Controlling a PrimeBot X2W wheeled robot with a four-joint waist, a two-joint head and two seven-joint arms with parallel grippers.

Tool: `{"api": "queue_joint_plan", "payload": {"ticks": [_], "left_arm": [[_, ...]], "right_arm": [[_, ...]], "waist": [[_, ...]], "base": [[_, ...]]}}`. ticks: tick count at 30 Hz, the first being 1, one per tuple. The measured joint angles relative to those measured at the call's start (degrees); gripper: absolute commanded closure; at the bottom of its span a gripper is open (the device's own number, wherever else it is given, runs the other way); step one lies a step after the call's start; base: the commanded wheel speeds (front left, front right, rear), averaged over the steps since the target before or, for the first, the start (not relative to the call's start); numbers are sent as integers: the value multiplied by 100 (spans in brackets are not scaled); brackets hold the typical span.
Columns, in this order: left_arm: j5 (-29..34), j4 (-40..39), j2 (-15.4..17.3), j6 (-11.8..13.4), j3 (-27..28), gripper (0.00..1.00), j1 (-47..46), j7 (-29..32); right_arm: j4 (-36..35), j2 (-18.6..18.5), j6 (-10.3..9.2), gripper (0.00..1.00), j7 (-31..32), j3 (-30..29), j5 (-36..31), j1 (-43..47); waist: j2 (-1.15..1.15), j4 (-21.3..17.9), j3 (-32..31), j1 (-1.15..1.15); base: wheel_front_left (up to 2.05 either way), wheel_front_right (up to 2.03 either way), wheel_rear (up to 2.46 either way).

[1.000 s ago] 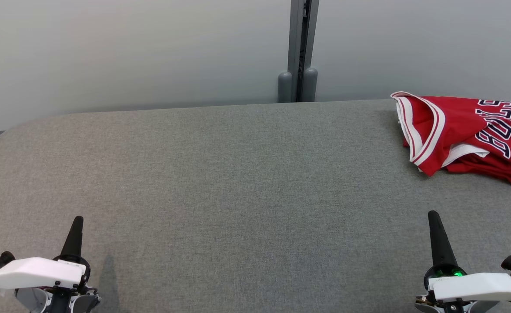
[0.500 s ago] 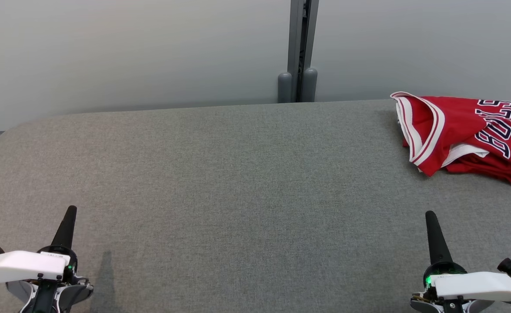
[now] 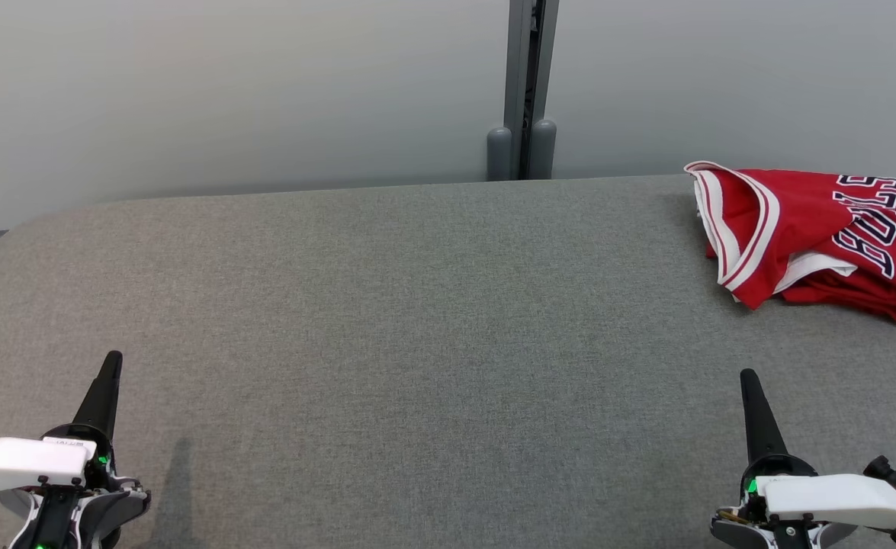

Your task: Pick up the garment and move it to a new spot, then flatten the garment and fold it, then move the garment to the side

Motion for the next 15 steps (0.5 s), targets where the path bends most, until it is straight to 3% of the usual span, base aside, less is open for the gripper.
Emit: {"api": "queue_joint_plan", "payload": {"ticks": [15], "left_arm": [[-641,47,35,-41,188,100,-116,326]], "right_arm": [[-11,59,0,100,-2,60,560,-51]], "waist": [[0,-2,-4,0]], "base": [[0,0,0]]}}
